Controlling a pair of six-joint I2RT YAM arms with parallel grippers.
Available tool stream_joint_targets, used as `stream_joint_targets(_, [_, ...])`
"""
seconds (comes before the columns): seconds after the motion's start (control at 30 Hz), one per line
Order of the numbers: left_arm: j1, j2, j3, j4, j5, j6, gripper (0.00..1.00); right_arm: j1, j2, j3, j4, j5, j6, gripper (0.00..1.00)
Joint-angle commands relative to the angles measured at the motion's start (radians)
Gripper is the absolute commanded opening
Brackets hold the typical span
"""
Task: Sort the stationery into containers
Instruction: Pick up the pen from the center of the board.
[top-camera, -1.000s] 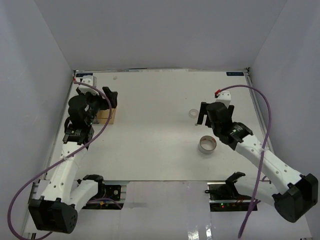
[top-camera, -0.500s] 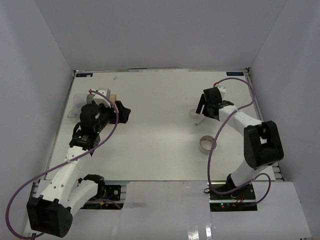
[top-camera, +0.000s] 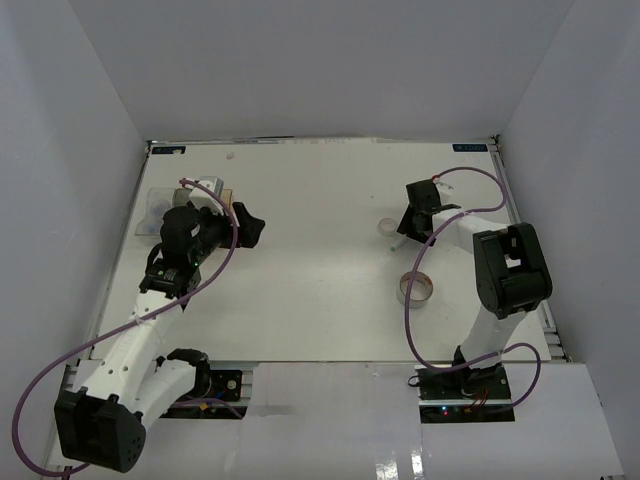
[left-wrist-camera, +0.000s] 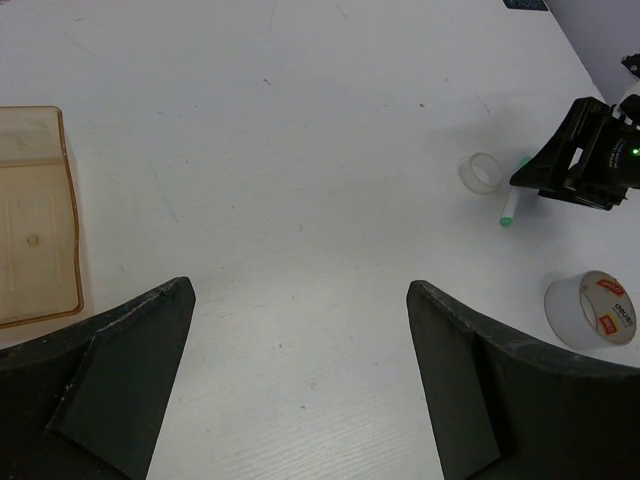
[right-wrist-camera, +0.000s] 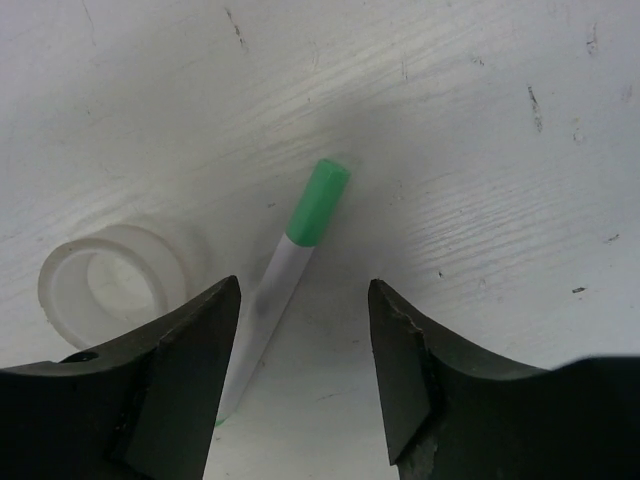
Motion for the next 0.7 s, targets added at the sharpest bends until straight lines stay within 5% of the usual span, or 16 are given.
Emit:
stream_joint_targets(0.0, [-0.004,0.001,0.014,0.005,0.050,-0.014,0.98,-0.003,0.018,-0.022,0.042,-0.002,0.034,0.58])
stream_joint_targets(0.13, [-0.002,0.006,0.012,0.011,0.073,-0.014,0.98,-0.004,0.021,-0.048,0.057,-0.013,0.034,0.48])
stream_joint_targets(0.37, [-0.002,0.021,0.009,0.021,0.105,-0.023,0.98,-0.003,-0.049,-0.134,0.102,-0.047,0.014,0.09])
stream_joint_targets(0.67, [-0.002,0.047,0.004,0.088,0.257,-0.158,0.98,0.094,-0.216,-0.120,0.079,-0.102,-0.100,0.08])
